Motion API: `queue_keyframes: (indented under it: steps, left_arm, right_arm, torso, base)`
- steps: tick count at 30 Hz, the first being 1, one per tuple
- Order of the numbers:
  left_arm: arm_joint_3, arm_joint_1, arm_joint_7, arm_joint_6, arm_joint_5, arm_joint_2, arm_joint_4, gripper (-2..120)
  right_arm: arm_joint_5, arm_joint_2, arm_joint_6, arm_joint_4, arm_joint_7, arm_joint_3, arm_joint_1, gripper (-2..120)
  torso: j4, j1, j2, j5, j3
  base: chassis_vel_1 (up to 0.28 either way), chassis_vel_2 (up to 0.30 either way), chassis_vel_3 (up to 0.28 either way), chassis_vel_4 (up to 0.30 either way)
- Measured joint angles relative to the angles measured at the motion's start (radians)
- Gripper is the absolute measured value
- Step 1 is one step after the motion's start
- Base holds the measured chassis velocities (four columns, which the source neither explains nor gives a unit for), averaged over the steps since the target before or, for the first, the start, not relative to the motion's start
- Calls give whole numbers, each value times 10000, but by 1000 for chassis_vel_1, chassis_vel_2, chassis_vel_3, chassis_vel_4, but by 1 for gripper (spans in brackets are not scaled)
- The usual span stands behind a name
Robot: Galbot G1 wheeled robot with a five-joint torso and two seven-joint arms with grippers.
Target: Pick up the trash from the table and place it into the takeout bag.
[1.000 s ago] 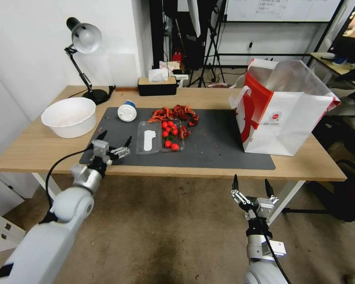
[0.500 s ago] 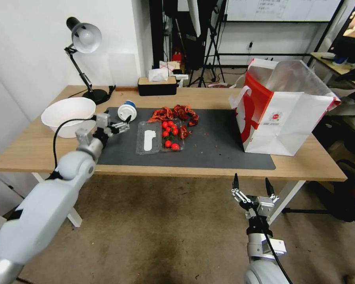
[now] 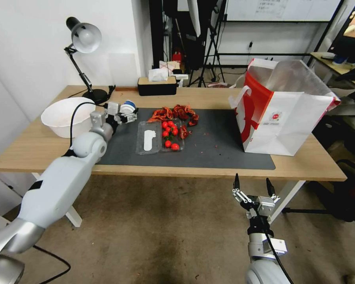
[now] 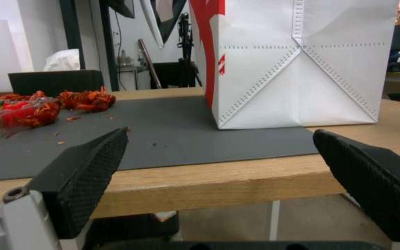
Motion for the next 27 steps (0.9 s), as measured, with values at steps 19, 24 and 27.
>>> queue_keyframes:
  steps: [19,24,27]
  left_arm:
    - [630,-917,-115,494,304,-472,1350,100]
    - [826,-1108,-240,549,396,-713,1732,100]
    - [860,-1191,-273,549,488,-781,1894,100]
  right_arm:
    - [9,-3,-1,-50,23,13,43,100]
    - [34,-9,5,-75,45,65,47,100]
    - [43,-22,12,-95,51,90,47,100]
  torso:
    - [-1,-1,0,1,-2]
    - [0,-1,1,1,-1]
    - [0,-1,1,0,-1]
  base:
    - [0,0,0,0]
    - [0,0,0,0]
    - [0,0,0,0]
